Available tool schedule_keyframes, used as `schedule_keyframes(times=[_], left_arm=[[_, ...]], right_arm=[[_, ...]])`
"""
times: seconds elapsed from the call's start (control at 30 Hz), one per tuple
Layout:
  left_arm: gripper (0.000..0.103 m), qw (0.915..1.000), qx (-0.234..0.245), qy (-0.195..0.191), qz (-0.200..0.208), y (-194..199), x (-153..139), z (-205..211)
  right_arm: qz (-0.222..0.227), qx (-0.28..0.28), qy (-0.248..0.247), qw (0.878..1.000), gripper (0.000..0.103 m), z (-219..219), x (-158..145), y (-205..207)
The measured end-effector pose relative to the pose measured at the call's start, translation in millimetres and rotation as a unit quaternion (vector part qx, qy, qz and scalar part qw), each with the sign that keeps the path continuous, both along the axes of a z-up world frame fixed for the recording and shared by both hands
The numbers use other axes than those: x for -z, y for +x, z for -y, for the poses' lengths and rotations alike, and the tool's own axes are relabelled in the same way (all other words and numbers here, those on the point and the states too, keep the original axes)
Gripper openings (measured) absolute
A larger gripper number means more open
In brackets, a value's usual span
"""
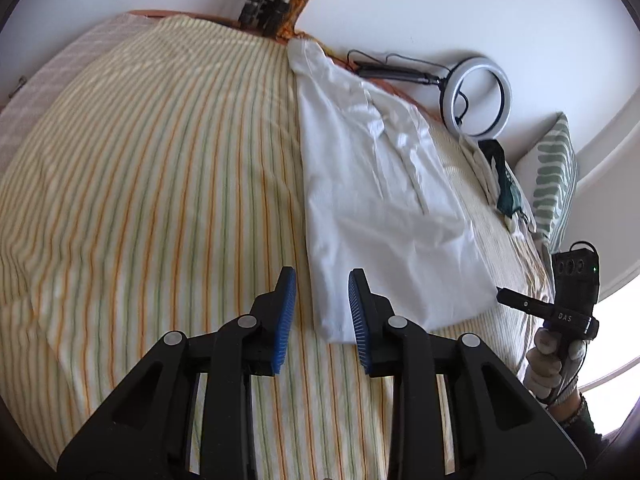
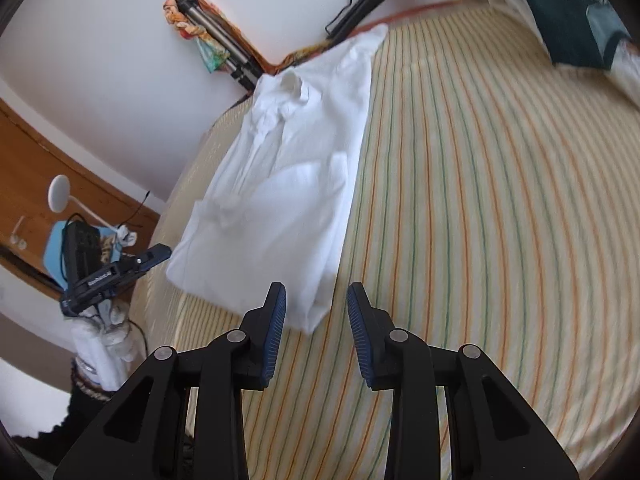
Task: Fold small clothes
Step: 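Lift the hem with the left gripper and fold it toward the collar, then release the hem onto the shirt and open the left gripper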
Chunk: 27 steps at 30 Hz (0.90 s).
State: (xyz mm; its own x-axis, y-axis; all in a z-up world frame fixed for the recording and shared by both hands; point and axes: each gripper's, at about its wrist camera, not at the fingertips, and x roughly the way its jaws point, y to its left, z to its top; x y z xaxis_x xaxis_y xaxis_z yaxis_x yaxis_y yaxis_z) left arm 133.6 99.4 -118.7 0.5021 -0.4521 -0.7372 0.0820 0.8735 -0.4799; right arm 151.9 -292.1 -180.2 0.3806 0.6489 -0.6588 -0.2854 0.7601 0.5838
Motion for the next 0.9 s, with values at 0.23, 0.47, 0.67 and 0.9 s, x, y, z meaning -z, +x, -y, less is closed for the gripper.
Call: schedule_keyframes(times=[0.23,0.47,0.67,0.9], left_arm=[[0.006,0.9995,0.026,0.020,-0.003,-2.4,5.2,19.6],[0.006,0.9969,-0.001,0.076,0.020,-9.7,-1.0,11.4],[0.006,0.9924,0.058,0.074,0.079,0.0,-33.5,49.4],[0.006,0.9901,0.111,0.085,0.019,45.4,-1.3,98.5]], right_arm=[[0.017,-0.018,-0.023,0.999,0.002,-16.8,-0.8,-10.9],[0.055,-0.038,-0.124,0.990,0.002,-30.0,-5.2,-28.1],[0.099,-0.027,-0.101,0.990,0.002,-30.4,-32.4,-17.9],[0.072,-0.110,-0.106,0.986,0.002,-87.1,-26.5,30.7]])
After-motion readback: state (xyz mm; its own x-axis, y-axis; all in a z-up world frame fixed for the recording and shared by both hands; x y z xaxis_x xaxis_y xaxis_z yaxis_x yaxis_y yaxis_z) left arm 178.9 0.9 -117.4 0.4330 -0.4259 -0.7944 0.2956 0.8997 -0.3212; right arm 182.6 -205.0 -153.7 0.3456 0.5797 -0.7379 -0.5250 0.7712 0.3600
